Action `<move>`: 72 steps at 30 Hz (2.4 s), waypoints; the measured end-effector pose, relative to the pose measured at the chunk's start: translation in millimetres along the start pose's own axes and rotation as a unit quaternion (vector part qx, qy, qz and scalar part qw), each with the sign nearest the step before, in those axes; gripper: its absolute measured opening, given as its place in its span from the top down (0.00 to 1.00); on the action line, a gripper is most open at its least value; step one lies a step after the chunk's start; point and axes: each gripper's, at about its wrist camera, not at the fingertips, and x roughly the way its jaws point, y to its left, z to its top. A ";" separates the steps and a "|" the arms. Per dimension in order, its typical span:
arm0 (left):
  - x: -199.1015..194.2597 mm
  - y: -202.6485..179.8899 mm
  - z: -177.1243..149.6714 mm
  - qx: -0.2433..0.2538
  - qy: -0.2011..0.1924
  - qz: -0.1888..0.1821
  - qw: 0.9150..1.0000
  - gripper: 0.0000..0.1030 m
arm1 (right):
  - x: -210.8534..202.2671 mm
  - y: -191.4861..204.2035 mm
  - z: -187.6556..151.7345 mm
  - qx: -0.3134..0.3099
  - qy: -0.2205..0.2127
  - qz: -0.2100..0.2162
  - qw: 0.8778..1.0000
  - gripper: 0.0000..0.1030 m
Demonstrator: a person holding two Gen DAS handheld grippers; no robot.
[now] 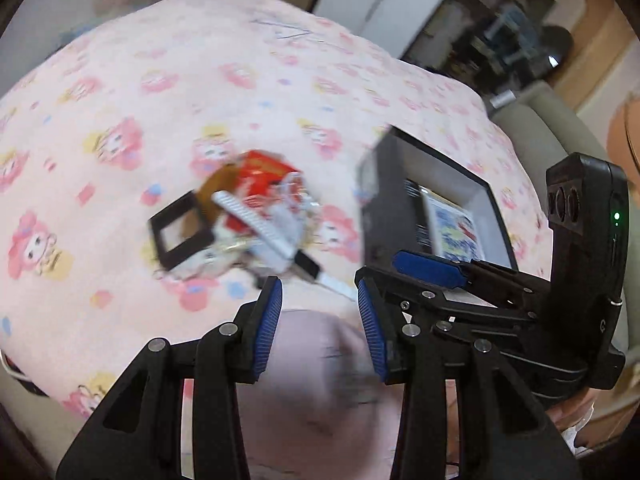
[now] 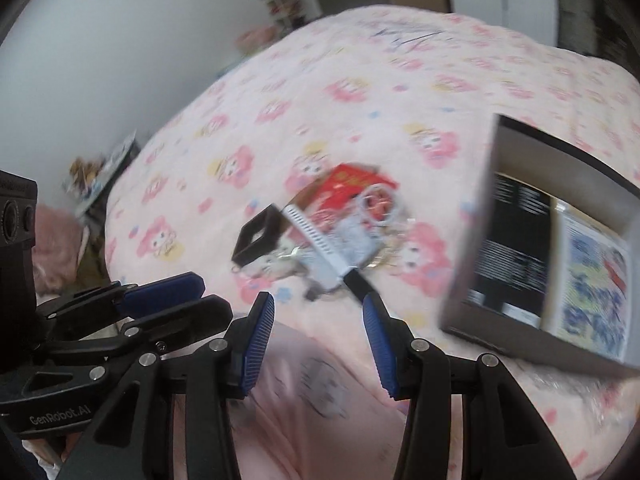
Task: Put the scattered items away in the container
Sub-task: 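Grasp the small black square frame with the left gripper, then carry the black frame into the container in front of the bead-art kit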
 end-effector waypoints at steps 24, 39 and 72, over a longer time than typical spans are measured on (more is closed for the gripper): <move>105.7 171.2 19.7 -0.242 0.017 -0.009 0.970 0.66 | 168.1 30.0 75.6 -0.025 0.144 0.049 0.988 0.62; 82.1 143.9 21.2 -0.221 0.009 -0.018 0.975 0.84 | 153.3 32.7 68.6 -0.027 0.144 0.072 0.987 0.82; 248.0 -248.2 22.9 0.150 0.200 -0.053 0.967 0.81 | -46.1 -319.4 -59.1 0.214 0.026 -0.006 0.977 0.82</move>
